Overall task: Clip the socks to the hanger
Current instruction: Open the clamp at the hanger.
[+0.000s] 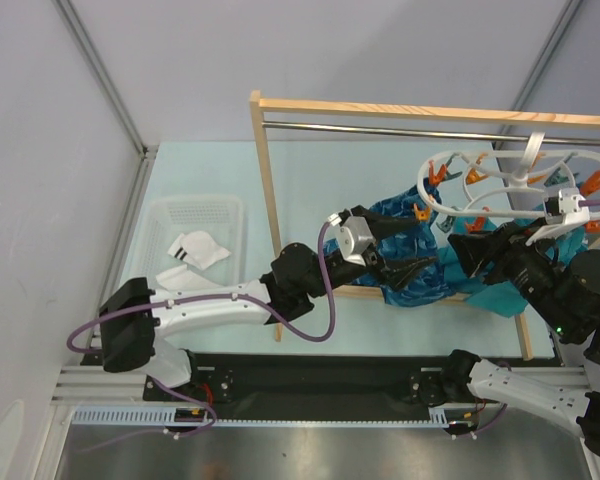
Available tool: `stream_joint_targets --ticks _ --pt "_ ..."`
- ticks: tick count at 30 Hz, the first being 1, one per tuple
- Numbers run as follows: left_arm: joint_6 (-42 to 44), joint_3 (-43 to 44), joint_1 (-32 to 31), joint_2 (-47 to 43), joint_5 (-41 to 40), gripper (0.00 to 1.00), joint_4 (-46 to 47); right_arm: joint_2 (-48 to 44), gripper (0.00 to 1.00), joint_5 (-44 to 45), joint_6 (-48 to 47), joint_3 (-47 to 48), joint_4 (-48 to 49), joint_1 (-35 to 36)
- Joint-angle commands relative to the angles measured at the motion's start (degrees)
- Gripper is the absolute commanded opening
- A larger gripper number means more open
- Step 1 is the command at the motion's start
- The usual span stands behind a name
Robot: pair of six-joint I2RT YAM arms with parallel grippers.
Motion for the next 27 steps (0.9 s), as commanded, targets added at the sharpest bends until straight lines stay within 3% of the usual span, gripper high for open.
stream_joint_targets --ticks 1,11,22,27 --pt "-0.65 3.94 0.03 0.44 1.22 0.77 2.52 -0.26 0.52 0.02 0.08 0.28 2.12 0.17" --pt "1.46 6.58 -0.93 3.52 4.55 0.73 4.98 -1.5 0.52 -0.68 0.08 0.1 2.21 0.17" --pt "6.65 8.25 -2.52 6.77 -8.71 0.82 3.84 -2.11 0.52 -1.04 0.25 0.02 1.95 0.17" --pt "6.83 11.06 -2.69 9.93 -9.51 0.77 2.17 -2.2 0.52 -1.56 0.25 0.02 2.21 0.26"
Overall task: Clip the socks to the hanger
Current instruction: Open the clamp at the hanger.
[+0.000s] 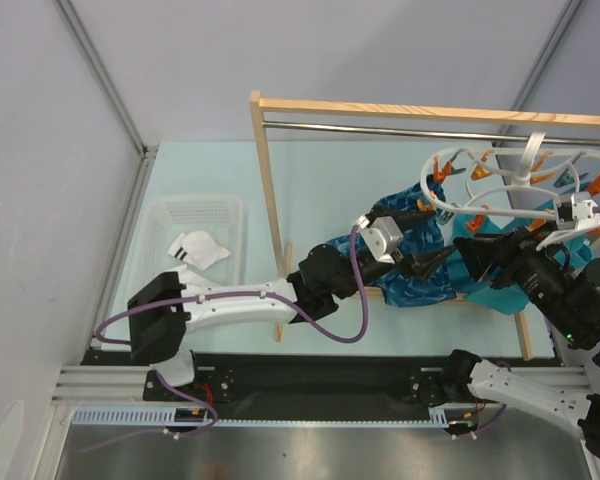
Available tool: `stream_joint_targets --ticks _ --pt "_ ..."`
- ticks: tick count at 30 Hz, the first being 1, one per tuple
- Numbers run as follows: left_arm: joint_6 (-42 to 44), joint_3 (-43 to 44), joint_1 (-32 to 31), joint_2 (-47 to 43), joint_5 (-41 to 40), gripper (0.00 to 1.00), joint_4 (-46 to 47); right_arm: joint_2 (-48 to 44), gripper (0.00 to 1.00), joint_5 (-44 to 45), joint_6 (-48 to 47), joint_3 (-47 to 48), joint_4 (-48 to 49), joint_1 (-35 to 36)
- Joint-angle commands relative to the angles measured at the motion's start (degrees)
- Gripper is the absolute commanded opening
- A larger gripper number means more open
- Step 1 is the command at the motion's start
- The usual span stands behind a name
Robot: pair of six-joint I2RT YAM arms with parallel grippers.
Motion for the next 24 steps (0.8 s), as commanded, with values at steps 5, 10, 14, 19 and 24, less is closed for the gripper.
stream_joint_targets --ticks 5,10,14,19,24 --pt "0.42 4.38 -0.13 3.68 -2.69 0.7 0.79 -0.56 0.52 -2.05 0.63 -0.07 2.56 0.17" --pt "0.24 5.17 -0.13 5.17 -3.05 0.62 1.49 0.05 0.52 -2.67 0.45 0.01 2.82 0.17" --pt "-0.46 6.84 -0.22 6.14 -2.34 0.54 0.62 0.32 0.52 -2.84 0.54 0.28 2.82 0.17" --pt "-0.11 6.67 -0.05 6.23 -3.57 0.42 0.44 0.41 0.52 -2.32 0.45 0.46 2.74 0.17" --pt "0.07 6.14 -0.05 5.7 -4.01 0.26 0.18 1.81 0.52 -2.49 0.01 1.24 2.74 0.17"
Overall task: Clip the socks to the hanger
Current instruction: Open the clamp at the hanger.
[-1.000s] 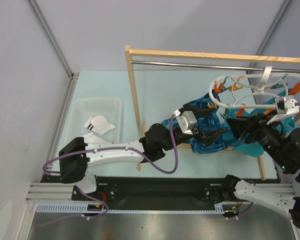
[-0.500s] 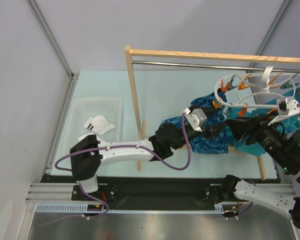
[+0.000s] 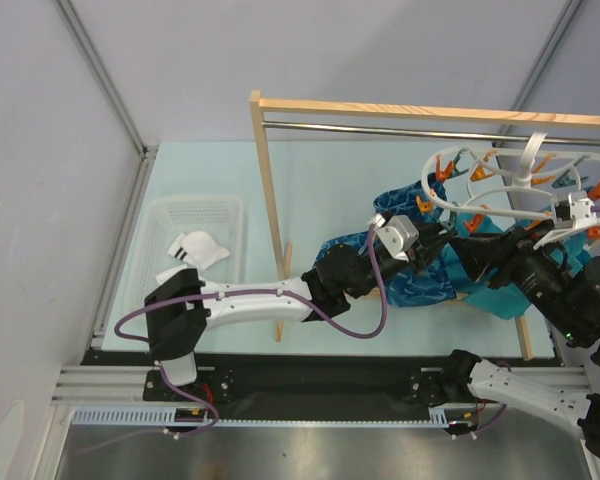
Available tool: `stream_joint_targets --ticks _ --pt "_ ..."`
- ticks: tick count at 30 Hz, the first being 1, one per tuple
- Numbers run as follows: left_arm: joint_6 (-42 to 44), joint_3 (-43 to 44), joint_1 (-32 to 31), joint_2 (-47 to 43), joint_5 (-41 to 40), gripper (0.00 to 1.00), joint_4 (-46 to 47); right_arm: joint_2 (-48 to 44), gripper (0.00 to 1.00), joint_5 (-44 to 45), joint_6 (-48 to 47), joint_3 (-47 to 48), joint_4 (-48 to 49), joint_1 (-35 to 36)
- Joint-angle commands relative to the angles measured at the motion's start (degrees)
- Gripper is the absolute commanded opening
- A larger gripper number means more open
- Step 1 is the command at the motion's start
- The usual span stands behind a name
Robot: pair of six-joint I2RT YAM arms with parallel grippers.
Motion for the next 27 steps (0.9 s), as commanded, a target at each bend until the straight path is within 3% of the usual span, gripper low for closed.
stream_joint_targets --ticks 1,11,17,21,27 --pt "0.09 1.6 -0.07 -0.37 -0.93 0.27 0.51 1.83 0.52 -0.22 -0.29 1.4 1.91 0.17" --pt "-0.62 0.89 0.11 -0.82 -1.46 0.28 0.94 2.97 0.52 -0.57 -1.08 2.45 2.52 0.17" --pt "-4.56 -0.42 0.11 -4.4 -1.28 0.16 -3.0 4.21 0.52 -0.22 -1.7 3.68 1.56 0.17" --pt "-8.96 -1.13 0.28 -7.75 0.03 0.0 -8.79 4.56 0.52 -0.04 -1.96 4.3 1.11 0.17" --pt "-13.8 2.21 0.46 -10.13 2.76 0.0 -20.66 6.67 0.52 -2.33 -1.44 4.91 0.85 0.17"
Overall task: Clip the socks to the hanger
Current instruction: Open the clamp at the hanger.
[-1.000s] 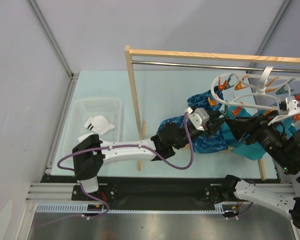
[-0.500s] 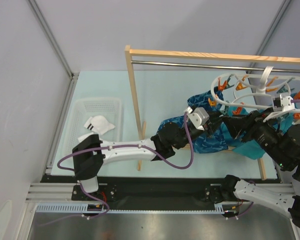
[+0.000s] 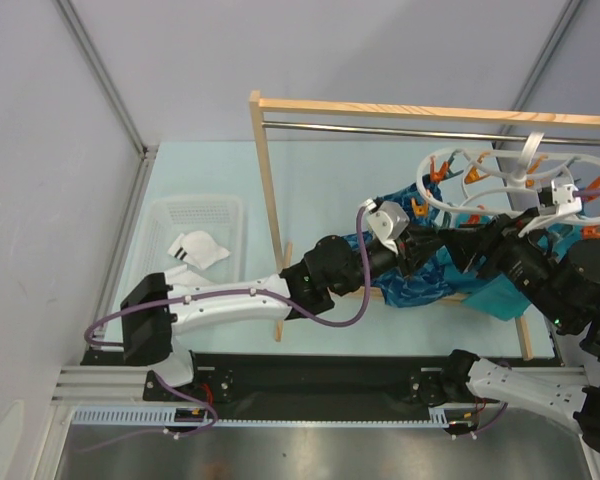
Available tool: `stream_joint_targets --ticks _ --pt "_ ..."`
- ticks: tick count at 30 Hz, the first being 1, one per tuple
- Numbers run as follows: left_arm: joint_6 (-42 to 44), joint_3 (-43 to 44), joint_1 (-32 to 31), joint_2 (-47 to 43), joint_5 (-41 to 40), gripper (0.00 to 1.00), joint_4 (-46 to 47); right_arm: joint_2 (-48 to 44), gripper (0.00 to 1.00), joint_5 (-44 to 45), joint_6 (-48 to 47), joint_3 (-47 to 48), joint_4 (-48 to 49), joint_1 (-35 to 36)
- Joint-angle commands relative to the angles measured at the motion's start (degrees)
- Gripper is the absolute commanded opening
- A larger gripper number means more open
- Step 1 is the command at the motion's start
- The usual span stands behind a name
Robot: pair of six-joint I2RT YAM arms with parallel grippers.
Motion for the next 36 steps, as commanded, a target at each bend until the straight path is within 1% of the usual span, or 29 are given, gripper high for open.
stream_joint_targets --ticks 1,3,9,18,23,36 --pt "-4.73 3.52 0.39 -3.4 2.32 0.0 -8.89 2.25 0.51 -1.34 -0.69 1.88 0.55 0.17" --pt "-5.43 4.58 0.39 -3.75 3.11 0.0 -11.96 2.78 0.51 -0.73 -0.6 1.88 0.37 0.17" --pt "-6.58 5.81 0.39 -5.16 3.56 0.0 -16.2 4.19 0.51 0.94 0.1 2.14 -0.42 0.17" --pt "-6.14 5.72 0.39 -5.95 3.38 0.0 -17.34 4.28 0.51 2.17 0.01 3.81 -2.53 0.17" --pt "-5.79 5.55 0.39 -6.21 4.17 0.0 -17.08 3.22 0.56 3.93 -0.08 3.64 -3.32 0.26" --pt "-5.87 5.63 0.4 -6.39 4.44 0.0 -16.99 5.33 0.54 5.43 -1.48 1.97 -1.48 0.17"
